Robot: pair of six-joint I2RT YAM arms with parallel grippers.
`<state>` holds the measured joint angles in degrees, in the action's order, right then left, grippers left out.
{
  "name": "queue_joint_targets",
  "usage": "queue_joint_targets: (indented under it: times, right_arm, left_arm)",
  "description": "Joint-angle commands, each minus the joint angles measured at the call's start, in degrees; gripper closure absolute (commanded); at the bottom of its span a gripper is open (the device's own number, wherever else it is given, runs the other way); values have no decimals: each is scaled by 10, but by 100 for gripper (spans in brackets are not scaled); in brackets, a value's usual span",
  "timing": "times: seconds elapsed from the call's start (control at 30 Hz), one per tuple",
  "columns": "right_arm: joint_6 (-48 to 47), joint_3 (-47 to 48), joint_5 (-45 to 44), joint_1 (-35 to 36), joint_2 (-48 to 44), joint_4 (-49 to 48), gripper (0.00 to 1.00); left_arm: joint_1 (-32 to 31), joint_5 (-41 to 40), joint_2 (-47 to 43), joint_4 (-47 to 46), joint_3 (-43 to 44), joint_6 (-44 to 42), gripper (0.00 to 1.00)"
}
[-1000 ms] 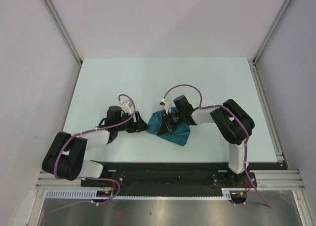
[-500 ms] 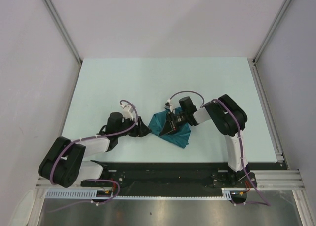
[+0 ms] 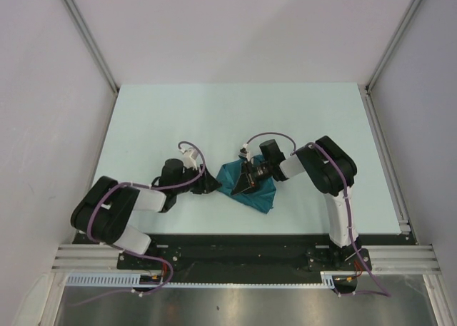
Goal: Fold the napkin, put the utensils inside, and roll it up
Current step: Roll the napkin at the center of the board.
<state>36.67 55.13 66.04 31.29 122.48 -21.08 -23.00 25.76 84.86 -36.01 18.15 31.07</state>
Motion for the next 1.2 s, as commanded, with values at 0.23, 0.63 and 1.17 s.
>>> queue_joint_targets:
  times: [0.23, 0.63, 1.17]
  right_arm:
    - [-50, 9, -31, -1, 30, 94, 100]
    - [-167, 63, -115, 2, -85, 267, 61]
    - [-365, -85, -756, 267, -318, 136, 23]
  left_arm:
    - [-6, 23, 57, -52, 31, 43, 79]
    - [-5, 9, 64, 97, 87, 36, 100]
    - [-5, 20, 94, 211, 154, 20, 100]
